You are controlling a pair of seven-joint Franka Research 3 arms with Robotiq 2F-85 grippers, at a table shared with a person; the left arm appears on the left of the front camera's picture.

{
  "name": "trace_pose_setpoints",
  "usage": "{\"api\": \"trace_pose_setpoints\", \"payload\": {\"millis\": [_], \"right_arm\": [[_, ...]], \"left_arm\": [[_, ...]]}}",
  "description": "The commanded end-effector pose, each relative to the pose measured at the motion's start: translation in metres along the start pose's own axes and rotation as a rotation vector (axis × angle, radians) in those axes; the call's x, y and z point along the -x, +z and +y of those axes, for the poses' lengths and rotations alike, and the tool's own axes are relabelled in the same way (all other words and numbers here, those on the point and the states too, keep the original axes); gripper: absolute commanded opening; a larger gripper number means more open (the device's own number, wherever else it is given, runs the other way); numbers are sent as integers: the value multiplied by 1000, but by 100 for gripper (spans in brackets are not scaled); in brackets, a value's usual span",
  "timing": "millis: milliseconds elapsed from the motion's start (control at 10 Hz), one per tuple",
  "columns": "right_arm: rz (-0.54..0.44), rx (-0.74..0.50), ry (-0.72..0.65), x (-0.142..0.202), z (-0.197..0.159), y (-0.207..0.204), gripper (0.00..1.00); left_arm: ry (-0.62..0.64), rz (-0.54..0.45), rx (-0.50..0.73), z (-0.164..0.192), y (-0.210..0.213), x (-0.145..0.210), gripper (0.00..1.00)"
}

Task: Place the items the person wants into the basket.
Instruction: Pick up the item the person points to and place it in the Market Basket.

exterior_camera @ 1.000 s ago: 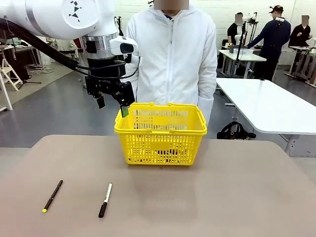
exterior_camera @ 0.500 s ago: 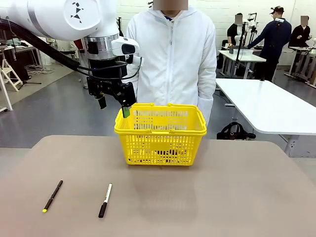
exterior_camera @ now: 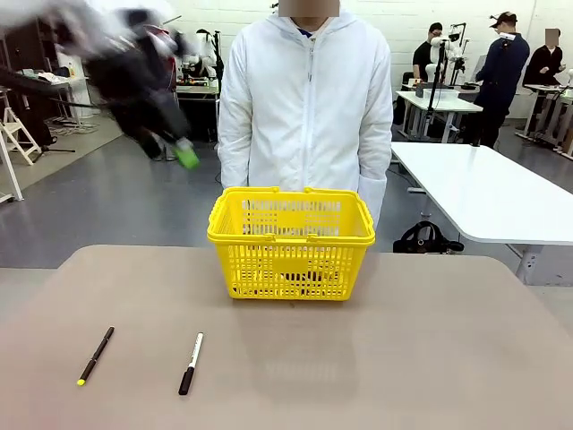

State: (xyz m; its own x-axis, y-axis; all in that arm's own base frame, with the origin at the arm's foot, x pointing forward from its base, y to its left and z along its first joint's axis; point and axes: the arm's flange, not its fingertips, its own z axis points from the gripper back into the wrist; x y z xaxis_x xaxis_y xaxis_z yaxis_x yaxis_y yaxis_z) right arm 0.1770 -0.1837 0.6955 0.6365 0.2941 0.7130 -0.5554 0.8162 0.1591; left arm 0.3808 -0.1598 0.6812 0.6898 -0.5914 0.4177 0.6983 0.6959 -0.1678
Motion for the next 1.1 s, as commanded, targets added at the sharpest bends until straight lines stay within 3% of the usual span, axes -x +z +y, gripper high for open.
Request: {"api": "trace_pose_setpoints", "payload": {"millis": [0, 100, 300, 600, 1000], "right_arm": [[-11, -24, 14, -1, 2, -2, 100], [-11, -24, 14, -1, 2, -2, 100], [-11, -24, 14, -1, 2, -2, 100], [-11, -24, 14, -1, 2, -2, 100], [-11, -24, 14, -1, 2, -2, 100]], "left_arm": [[-56, -91, 129, 23, 52, 69, 100], [-76, -134, 187, 40, 75, 91, 100], [-32, -206, 191, 67, 89, 135, 100], [-4, -298, 135, 72, 102, 197, 100], [31, -353, 95, 76, 121, 225, 100]]}}
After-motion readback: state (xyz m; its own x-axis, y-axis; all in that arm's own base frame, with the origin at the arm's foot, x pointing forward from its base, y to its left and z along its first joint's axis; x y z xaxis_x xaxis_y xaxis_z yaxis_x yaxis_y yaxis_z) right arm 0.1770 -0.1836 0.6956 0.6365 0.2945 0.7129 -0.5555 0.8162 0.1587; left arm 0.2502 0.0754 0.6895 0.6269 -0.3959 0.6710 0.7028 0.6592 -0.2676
